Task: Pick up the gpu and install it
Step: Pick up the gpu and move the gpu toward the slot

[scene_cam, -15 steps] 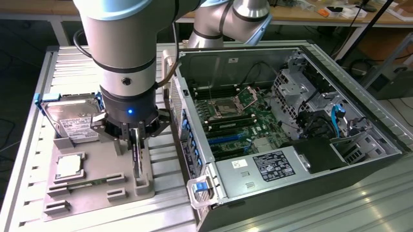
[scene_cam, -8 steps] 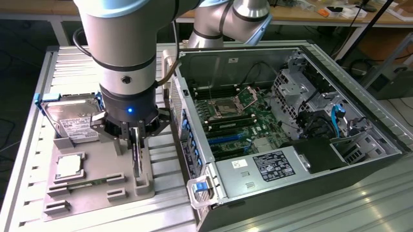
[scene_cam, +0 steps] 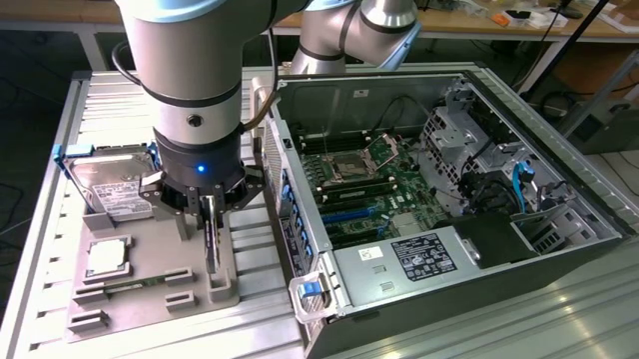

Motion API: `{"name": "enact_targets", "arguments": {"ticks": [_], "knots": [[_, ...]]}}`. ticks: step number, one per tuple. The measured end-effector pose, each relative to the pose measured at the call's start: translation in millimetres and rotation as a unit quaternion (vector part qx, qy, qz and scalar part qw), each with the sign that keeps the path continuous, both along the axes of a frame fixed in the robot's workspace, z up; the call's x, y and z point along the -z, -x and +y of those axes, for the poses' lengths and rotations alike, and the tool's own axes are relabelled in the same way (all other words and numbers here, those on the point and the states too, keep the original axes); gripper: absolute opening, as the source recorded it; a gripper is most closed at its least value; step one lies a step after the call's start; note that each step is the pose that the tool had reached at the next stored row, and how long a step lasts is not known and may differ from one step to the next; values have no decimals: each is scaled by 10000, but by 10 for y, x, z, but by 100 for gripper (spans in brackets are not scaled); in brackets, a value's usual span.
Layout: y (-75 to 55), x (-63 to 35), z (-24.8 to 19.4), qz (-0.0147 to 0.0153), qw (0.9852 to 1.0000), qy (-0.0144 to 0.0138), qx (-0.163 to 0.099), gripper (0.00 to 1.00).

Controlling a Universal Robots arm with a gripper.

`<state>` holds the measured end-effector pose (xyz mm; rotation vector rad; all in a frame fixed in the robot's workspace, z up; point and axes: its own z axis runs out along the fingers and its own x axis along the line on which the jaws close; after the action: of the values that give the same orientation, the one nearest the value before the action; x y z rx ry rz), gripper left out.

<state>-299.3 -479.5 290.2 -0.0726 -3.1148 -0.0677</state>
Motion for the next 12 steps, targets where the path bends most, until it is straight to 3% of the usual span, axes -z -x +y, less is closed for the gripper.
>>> {"name": "enact_targets", "arguments": {"ticks": [12], "knots": [[0,-33,0,0,10000,0,0,27]]}}
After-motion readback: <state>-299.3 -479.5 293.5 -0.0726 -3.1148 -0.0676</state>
